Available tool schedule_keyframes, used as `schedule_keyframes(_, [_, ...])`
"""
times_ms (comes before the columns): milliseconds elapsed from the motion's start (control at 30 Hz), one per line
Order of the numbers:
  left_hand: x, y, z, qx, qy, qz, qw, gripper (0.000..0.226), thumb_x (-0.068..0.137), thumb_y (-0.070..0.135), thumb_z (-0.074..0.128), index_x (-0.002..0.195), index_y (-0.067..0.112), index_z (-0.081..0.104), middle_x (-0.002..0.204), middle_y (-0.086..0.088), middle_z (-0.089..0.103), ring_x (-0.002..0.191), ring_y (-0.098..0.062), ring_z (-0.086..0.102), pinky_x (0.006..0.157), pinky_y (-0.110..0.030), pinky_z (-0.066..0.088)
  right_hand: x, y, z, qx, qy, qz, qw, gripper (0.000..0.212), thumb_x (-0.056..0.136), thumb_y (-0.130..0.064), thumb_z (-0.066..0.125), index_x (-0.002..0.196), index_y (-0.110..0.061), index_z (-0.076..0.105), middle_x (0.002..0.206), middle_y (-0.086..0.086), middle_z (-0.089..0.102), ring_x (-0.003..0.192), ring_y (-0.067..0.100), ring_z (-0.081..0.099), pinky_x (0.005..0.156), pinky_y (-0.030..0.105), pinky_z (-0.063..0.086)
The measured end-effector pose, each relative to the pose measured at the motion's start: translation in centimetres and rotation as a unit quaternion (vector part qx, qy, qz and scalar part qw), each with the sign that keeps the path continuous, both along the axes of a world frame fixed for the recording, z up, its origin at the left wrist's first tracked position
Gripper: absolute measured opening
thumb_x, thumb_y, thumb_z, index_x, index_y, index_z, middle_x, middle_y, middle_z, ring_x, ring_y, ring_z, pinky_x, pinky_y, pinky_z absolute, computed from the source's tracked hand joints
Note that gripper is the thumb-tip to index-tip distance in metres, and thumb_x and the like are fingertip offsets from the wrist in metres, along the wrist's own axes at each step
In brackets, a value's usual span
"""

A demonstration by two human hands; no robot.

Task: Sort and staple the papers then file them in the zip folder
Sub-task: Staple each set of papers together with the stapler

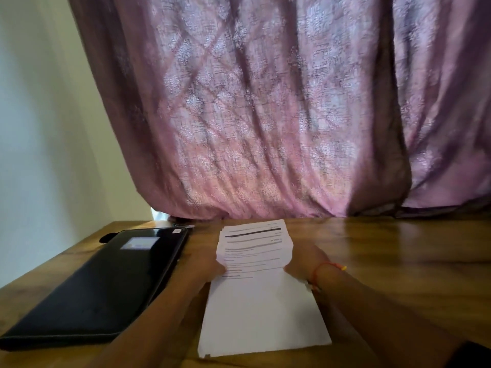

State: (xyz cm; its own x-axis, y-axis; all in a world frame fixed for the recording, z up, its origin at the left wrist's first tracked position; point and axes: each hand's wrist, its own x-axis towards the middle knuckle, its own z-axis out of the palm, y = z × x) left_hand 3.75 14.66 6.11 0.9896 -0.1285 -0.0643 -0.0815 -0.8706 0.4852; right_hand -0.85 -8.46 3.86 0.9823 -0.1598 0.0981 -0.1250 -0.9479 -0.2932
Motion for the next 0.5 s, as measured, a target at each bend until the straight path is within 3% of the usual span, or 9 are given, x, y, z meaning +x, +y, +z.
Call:
schedule_keyframes(100, [-1.1,-3.4,-0.4,-0.027,0.023,-0.035,0.999,0.035,0.095,0.016,0.07,0.127,0.01,0.058,0.129,-0.008,0.06,0.103,-0.017,0.057,0.09,-0.027,0.048,-2.5,-3.7,0.5,0.005,0.028,-0.034,0.999,0.03,0.09,-0.03,0.052,0.115,-0.02,0.065,0.111,0.003,0.069,0.091,0.023,0.066,0.081,0.037,0.058])
schedule_keyframes(167, [-2.2,-5.9,-0.7,-0.058,0.02,-0.045,0.997,0.028,0.088,0.013,0.077,0.109,0.014,0.059,0.113,-0.005,0.063,0.087,-0.013,0.055,0.074,-0.024,0.047,-4.5,-6.6,0.8,0.041,0.044,-0.074,0.995,0.038,0.085,-0.03,0.062,0.119,-0.013,0.062,0.115,0.008,0.066,0.092,0.022,0.061,0.084,0.035,0.054])
schedule_keyframes(233, [-3.5,-8.5,-0.9,-0.08,0.026,-0.064,0.994,0.026,0.085,0.009,0.079,0.101,0.013,0.059,0.104,-0.003,0.063,0.082,-0.013,0.057,0.065,-0.022,0.046,-6.8,-9.3,1.0,0.076,0.049,-0.108,0.99,0.05,0.08,-0.027,0.069,0.125,-0.009,0.057,0.121,0.012,0.064,0.102,0.027,0.062,0.087,0.037,0.052])
schedule_keyframes(300, [-4.8,-11.2,-1.0,-0.092,0.028,-0.095,0.991,0.024,0.085,0.007,0.079,0.103,0.01,0.064,0.11,-0.006,0.067,0.087,-0.017,0.061,0.066,-0.024,0.048,-9.0,-11.6,1.4,0.074,0.059,-0.126,0.988,0.051,0.083,-0.028,0.068,0.13,-0.011,0.056,0.127,0.012,0.062,0.113,0.03,0.06,0.092,0.036,0.049])
schedule_keyframes(400, [-6.7,-15.2,-1.1,-0.077,0.024,-0.145,0.986,0.031,0.085,0.011,0.079,0.114,0.009,0.068,0.118,-0.005,0.07,0.089,-0.017,0.063,0.066,-0.023,0.048,-12.2,-14.7,2.2,0.044,0.051,-0.137,0.988,0.047,0.089,-0.043,0.062,0.13,-0.021,0.058,0.129,0.006,0.062,0.111,0.027,0.06,0.095,0.036,0.05])
schedule_keyframes(500, [-8.5,-18.8,-1.3,-0.095,0.017,-0.177,0.979,0.033,0.087,0.01,0.076,0.119,0.01,0.066,0.117,-0.001,0.068,0.084,-0.012,0.059,0.061,-0.019,0.043,-14.6,-17.6,2.5,0.048,0.062,-0.195,0.978,0.045,0.088,-0.038,0.065,0.126,-0.014,0.059,0.124,0.007,0.064,0.109,0.028,0.061,0.096,0.037,0.051])
